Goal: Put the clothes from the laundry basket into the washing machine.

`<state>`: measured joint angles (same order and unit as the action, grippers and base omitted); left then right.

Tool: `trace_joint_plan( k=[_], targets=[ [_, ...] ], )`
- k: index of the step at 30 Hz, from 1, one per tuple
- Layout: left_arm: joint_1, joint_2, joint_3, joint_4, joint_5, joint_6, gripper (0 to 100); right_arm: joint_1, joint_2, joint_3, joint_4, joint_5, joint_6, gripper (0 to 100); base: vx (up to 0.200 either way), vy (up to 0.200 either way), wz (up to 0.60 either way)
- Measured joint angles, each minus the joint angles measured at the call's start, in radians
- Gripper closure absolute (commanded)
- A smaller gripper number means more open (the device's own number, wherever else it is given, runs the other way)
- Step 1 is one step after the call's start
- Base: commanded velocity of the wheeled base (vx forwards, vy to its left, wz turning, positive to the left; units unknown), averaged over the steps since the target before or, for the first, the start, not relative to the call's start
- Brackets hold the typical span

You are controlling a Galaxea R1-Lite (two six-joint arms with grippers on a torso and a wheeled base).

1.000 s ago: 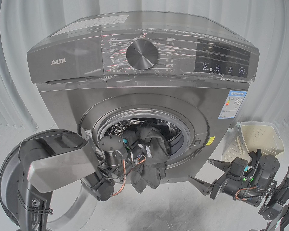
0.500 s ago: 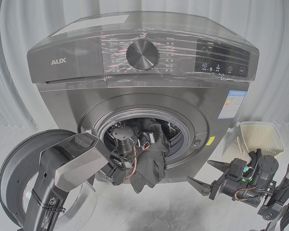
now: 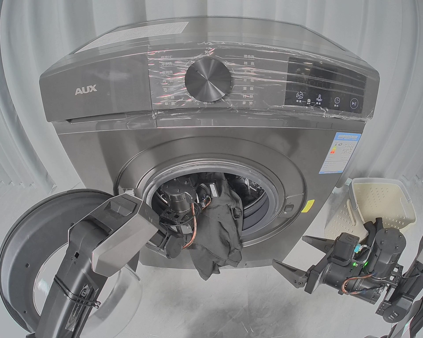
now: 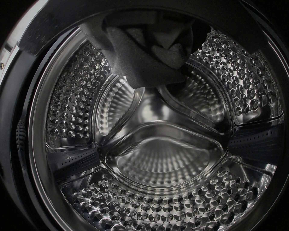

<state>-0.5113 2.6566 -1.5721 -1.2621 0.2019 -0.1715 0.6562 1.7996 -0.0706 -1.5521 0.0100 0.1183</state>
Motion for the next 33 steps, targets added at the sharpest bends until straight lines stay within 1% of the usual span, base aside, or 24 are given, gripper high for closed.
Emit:
trace_joint_plan(
  k=[2,3,6,12,14,16,18,20,23,25,26,28,30,33],
  targets=[
    [0.002,0.004,-0.003,0.000,0.000,-0.001,100,0.000,0.001,0.000,0.000,0.001,0.000,0,0.000,0.000,0.00],
    [0.002,0.005,-0.003,0.000,0.000,-0.002,0,0.000,0.001,0.000,0.000,0.000,0.000,0,0.000,0.000,0.00],
    [-0.004,0.006,-0.003,-0.001,-0.001,-0.012,0,0.000,0.003,-0.001,0.000,0.000,0.000,0,0.000,0.000,0.00],
    [-0.013,-0.004,0.014,-0.002,0.000,-0.021,0,0.000,0.003,-0.001,0.000,0.000,0.000,0,0.000,0.000,0.00],
    [-0.023,-0.026,0.046,0.013,-0.005,-0.033,0,0.000,0.003,-0.002,0.000,0.001,0.000,0,0.000,0.000,0.00],
    [-0.034,-0.058,0.086,0.054,-0.011,-0.053,0,0.000,0.003,-0.002,0.000,0.001,0.000,0,0.000,0.000,0.00],
    [-0.049,-0.090,0.122,0.094,-0.022,-0.066,0,0.000,0.004,-0.003,0.000,0.001,0.000,0,0.000,0.000,0.00],
    [-0.063,-0.119,0.159,0.129,-0.037,-0.072,0,0.000,0.005,-0.003,0.000,0.001,0.000,0,0.000,0.000,0.00],
    [-0.069,-0.154,0.217,0.194,-0.052,-0.071,0,0.001,0.006,-0.003,0.000,0.001,0.000,0,0.000,0.000,0.00],
    [-0.074,-0.173,0.257,0.234,-0.064,-0.060,0,0.001,0.006,-0.003,0.000,0.001,0.000,0,0.000,0.000,0.00],
    [-0.077,-0.182,0.277,0.247,-0.073,-0.047,0,0.001,0.006,-0.002,0.000,0.001,0.000,0,0.000,0.000,0.00],
    [-0.078,-0.194,0.309,0.260,-0.085,-0.002,0,0.001,0.006,-0.002,0.000,0.001,0.000,0,0.000,0.000,0.00],
    [-0.074,-0.200,0.333,0.267,-0.092,0.027,0,0.002,0.006,-0.002,0.000,0.001,0.000,0,0.000,0.000,0.00],
    [-0.075,-0.199,0.359,0.271,-0.096,0.039,0,0.001,0.006,-0.002,0.000,0.001,0.000,0,0.000,0.000,0.00]
  ],
)
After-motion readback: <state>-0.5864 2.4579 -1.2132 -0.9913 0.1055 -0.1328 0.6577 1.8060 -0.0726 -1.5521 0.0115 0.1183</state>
